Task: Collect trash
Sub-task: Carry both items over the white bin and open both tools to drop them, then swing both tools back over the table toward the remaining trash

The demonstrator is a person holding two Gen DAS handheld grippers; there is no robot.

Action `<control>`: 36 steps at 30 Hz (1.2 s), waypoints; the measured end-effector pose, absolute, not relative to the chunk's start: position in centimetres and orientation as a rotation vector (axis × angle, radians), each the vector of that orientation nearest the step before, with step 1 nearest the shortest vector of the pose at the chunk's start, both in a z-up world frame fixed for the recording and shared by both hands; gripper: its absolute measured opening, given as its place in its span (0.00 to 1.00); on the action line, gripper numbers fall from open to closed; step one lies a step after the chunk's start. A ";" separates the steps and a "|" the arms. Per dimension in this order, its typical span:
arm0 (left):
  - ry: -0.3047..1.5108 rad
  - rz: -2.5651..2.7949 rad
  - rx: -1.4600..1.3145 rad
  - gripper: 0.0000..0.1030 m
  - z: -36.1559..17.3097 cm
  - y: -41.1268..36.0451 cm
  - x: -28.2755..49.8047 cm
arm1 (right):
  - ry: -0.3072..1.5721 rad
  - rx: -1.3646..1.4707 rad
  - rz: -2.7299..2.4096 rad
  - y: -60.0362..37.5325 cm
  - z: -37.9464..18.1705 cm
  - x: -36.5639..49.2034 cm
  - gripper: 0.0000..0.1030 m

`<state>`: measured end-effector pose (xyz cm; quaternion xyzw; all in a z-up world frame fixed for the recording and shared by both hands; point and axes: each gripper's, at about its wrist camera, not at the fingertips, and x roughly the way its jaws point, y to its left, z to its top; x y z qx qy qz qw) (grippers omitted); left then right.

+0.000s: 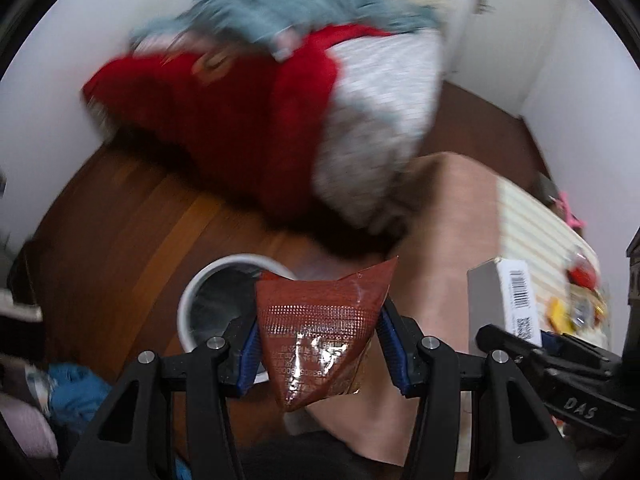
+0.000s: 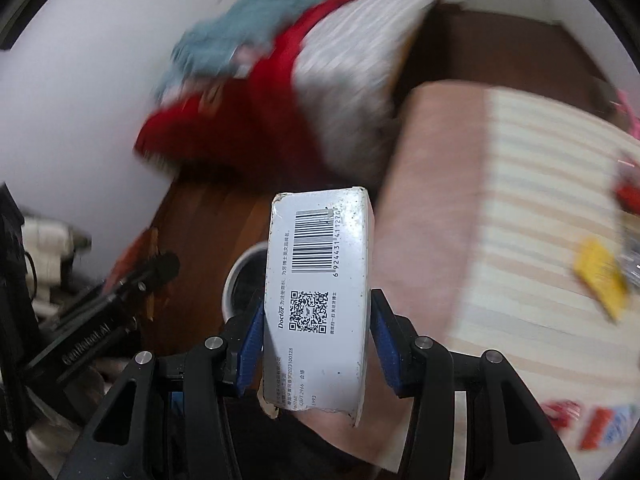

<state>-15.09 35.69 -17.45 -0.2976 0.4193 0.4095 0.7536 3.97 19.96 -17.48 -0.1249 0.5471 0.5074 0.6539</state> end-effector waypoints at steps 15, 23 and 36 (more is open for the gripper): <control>1.112 0.900 -1.141 0.78 -38.5 47.8 -23.2 | 1.509 -0.774 1.204 40.9 -39.9 -6.4 0.53; 1.115 1.048 -1.079 0.99 -37.1 47.4 -25.9 | 1.489 -0.799 1.190 43.2 -42.2 -5.9 1.00; 1.148 1.138 -0.934 0.99 -33.2 43.3 -25.7 | 1.276 -0.892 1.126 39.1 -36.1 -6.5 1.00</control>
